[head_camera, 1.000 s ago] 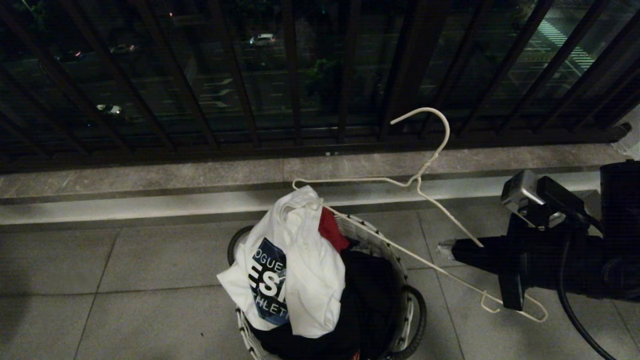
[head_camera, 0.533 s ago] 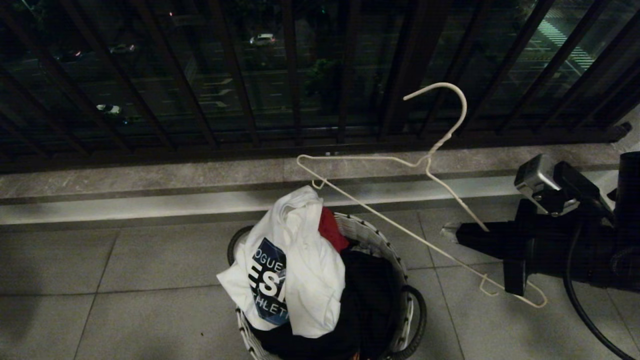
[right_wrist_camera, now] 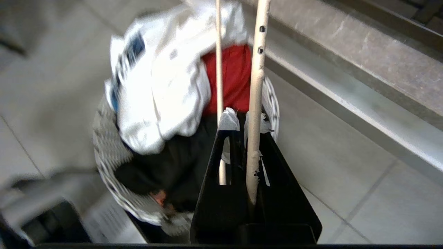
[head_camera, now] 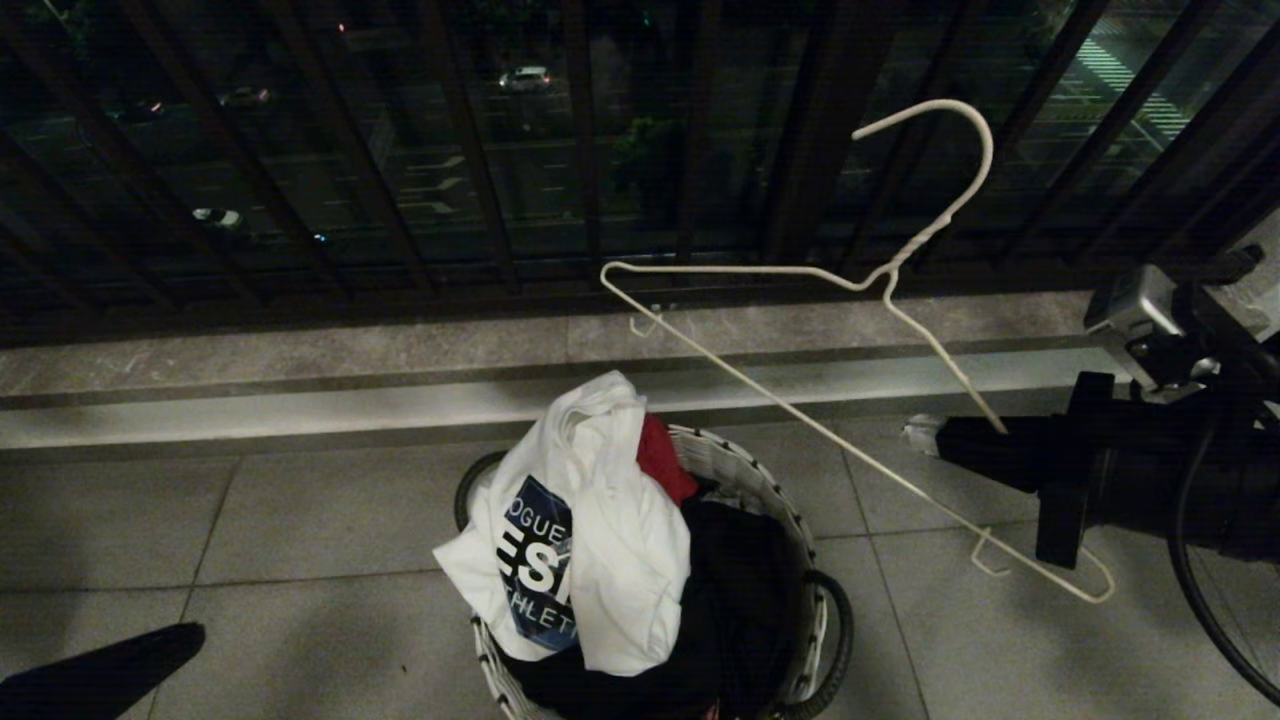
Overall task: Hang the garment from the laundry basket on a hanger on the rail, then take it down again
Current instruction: Pick up clothes from the basket
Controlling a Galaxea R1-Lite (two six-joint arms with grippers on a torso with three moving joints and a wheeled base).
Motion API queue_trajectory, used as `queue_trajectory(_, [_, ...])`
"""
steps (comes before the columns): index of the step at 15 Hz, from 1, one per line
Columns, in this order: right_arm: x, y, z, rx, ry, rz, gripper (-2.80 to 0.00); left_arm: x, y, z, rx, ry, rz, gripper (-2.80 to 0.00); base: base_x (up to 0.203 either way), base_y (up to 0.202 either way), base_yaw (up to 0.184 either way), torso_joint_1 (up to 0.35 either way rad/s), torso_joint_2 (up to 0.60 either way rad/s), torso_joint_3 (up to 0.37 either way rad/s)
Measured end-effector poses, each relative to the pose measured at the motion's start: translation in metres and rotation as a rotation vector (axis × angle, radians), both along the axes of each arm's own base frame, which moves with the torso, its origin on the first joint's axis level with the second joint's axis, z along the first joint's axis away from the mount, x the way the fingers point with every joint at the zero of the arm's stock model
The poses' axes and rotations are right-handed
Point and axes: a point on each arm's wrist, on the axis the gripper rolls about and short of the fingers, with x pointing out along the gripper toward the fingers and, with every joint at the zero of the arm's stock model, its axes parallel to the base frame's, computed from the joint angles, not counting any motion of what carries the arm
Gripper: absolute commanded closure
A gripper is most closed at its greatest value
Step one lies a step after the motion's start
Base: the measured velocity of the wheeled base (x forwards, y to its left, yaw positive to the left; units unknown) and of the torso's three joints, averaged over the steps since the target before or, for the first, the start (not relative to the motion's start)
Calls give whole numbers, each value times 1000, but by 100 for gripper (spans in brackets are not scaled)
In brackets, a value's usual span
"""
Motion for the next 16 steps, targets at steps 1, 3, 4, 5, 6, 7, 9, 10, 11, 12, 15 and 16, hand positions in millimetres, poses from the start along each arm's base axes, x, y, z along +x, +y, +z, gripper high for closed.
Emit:
queue_trajectory(1, [0,0,4,25,7,-7,0,16,-4,6,9,36,-28,0,0,0,0,0,0,0])
queue_trajectory(3, [0,0,8,42,3,-22,0,53,-18,16,41,112,-74,0,0,0,0,0,0,0])
queue_trajectory(4, [0,0,10,50,2,-27,0,72,-28,17,65,148,-90,0,0,0,0,0,0,0])
queue_trajectory(5, [0,-1,13,67,5,-35,0,92,-39,18,92,179,-101,0,0,0,0,0,0,0])
queue_trajectory(6, [1,-2,16,85,10,-46,0,111,-53,20,118,200,-109,0,0,0,0,0,0,0])
queue_trajectory(7, [2,-4,18,96,10,-56,0,130,-67,22,139,208,-117,0,0,0,0,0,0,0])
queue_trajectory(9, [3,-6,20,101,4,-68,0,166,-96,26,170,211,-139,0,0,0,0,0,0,0])
queue_trajectory(10, [4,-8,20,104,4,-75,0,182,-109,26,180,207,-146,0,0,0,0,0,0,0])
queue_trajectory(11, [5,-10,22,106,1,-86,0,197,-121,27,189,203,-149,0,0,0,0,0,0,0])
queue_trajectory(12, [6,-12,22,108,-1,-96,0,212,-133,26,197,200,-153,0,0,0,0,0,0,0])
queue_trajectory(15, [9,-16,23,109,-2,-116,0,249,-158,21,224,178,-145,0,0,0,0,0,0,0])
queue_trajectory(16, [10,-16,23,109,-2,-119,0,258,-164,20,237,167,-138,0,0,0,0,0,0,0])
